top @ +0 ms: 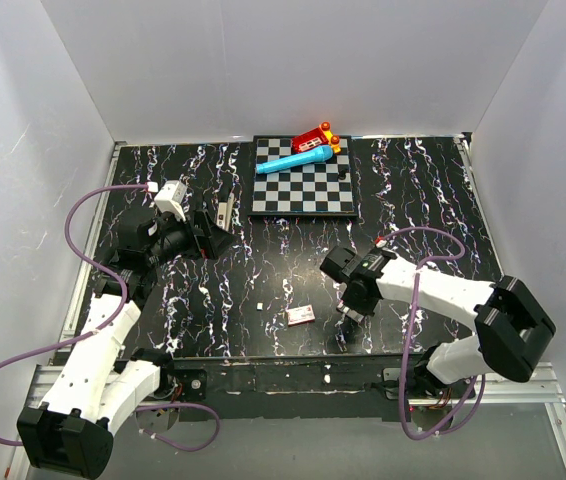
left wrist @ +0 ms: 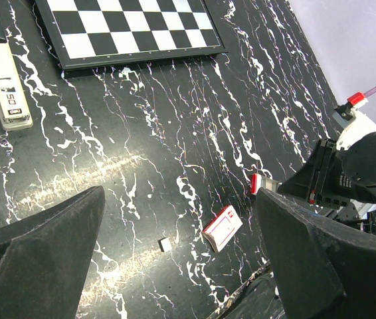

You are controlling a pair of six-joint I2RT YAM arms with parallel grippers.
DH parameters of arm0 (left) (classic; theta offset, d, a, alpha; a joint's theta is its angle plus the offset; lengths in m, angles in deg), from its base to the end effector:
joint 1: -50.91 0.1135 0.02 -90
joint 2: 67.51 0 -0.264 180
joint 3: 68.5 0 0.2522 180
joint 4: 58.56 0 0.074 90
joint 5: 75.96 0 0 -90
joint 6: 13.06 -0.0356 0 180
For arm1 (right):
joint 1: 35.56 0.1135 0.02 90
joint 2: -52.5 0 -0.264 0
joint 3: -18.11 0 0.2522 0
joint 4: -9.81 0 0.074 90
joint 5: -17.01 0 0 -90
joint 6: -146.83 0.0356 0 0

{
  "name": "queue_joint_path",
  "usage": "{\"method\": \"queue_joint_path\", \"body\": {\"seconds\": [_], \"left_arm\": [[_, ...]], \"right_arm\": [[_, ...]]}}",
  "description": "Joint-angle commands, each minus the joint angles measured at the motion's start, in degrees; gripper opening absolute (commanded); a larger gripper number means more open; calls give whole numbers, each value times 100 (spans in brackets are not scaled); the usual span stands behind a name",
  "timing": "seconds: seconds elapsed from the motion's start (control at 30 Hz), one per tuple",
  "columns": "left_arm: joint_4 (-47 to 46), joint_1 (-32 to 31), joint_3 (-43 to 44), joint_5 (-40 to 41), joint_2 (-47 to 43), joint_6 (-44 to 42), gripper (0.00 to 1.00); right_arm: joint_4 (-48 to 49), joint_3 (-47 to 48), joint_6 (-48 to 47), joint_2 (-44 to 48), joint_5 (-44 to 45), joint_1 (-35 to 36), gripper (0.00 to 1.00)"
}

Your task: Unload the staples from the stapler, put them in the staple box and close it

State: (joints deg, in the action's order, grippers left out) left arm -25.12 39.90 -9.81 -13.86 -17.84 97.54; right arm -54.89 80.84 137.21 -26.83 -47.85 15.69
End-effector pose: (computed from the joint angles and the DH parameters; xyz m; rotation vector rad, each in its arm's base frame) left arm 0.1875 -0.0534 0.3107 0.1530 2.0367 -0.8359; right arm 0.1551 0.1690 0.1959 0.7179 2.5824 -0.0588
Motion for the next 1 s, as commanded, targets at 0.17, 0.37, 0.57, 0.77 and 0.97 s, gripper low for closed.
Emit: {"method": "queue_joint_path", "body": {"seconds": [0.17, 0.37, 0.57, 0.77, 0.97], "left_arm": [[1, -25, 16, -84, -28, -21, 98], [1, -33, 34, -93, -19, -21, 98], [0, -33, 25, -93, -1, -21, 98], [1, -33, 25, -93, -19, -21, 98], [9, -33, 34, -84, -27, -30, 98]], "right_arm": [[-48, -28, 197, -179, 149, -115, 23], [22, -45, 180, -214, 122, -150, 28], [154, -89, 145, -258, 96, -167, 30], [128, -37, 110, -285, 96, -167, 31], [-65, 156, -57, -188, 245, -167, 33]]}}
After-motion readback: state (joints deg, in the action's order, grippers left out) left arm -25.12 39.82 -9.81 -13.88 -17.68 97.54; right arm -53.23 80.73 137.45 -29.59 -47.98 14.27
